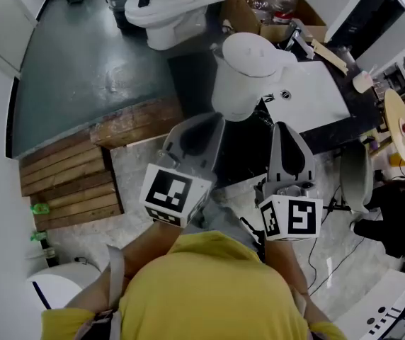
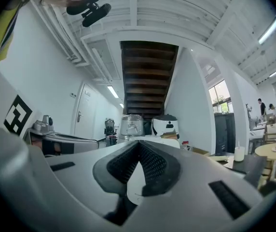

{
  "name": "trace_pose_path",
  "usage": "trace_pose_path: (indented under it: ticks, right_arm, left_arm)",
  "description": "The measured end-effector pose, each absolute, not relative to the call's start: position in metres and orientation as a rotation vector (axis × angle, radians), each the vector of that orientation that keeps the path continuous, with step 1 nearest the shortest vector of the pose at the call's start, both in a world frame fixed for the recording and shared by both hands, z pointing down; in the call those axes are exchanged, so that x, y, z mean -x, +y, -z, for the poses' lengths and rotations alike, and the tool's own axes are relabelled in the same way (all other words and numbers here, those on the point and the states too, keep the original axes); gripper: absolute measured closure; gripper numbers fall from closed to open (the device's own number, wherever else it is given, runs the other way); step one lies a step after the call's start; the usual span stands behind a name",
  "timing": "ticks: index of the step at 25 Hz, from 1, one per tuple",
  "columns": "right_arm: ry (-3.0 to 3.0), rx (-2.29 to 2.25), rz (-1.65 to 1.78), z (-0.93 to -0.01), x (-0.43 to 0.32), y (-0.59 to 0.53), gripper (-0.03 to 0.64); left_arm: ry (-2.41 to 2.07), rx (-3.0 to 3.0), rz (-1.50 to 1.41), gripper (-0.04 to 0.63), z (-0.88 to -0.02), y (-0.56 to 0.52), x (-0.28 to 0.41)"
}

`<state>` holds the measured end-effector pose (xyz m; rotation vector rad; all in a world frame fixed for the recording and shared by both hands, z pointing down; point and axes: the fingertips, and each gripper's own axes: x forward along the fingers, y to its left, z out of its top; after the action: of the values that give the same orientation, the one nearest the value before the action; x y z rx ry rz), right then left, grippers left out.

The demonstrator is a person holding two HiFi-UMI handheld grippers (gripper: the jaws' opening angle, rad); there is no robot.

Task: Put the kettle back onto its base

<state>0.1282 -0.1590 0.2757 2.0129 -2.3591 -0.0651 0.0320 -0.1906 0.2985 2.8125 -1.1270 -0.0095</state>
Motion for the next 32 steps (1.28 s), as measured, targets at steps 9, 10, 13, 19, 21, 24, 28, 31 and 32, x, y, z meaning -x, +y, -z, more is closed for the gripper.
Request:
trace_pose_path:
  ticks: [9,10,13,19,21,24,28,31,32]
  right_arm:
    - [-2.400,-1.967,0.053,-0.280,-0.089,-0.103,0.600]
    - [-2.402,-1.957,0.046,-0.282,-0.085,-0.099,0.600]
    - [-2.411,-1.918,0.016,-0.292,-0.074,-0.088,0.601]
    - [-2.422,-1.899,-0.060,-0.308,-0.070,-0.079,0.601]
    - [-2.415,-1.901,-0.060,-0.309,-0.071,-0.078,0.601]
    - [-2.418,-1.887,-0.058,-0.309,-0.068,-0.077,0.601]
    - [-2.411,-1.876,-0.057,-0.310,-0.066,-0.078,0.601]
    - [-2.401,-1.869,-0.050,-0.310,-0.064,-0.078,0.601]
    - [-2.400,-1.865,-0.047,-0.309,-0.063,-0.078,0.601]
  left_arm:
    - [-1.009,-2.883,0.031,0.586,-0.294,-0.126,-0.027]
    - [-1.006,-2.896,0.042,0.586,-0.294,-0.121,-0.027]
    - [-0.993,-2.915,0.078,0.586,-0.293,-0.109,-0.026]
    - [-0.945,-2.915,0.072,0.585,-0.301,-0.097,-0.031]
    - [-0.930,-2.915,0.072,0.586,-0.303,-0.094,-0.032]
    - [-0.918,-2.905,0.076,0.586,-0.304,-0.092,-0.030]
    - [-0.906,-2.906,0.086,0.586,-0.304,-0.092,-0.029]
    - [-0.889,-2.901,0.074,0.586,-0.307,-0.091,-0.028]
    - [-0.885,-2.899,0.073,0.586,-0.307,-0.090,-0.028]
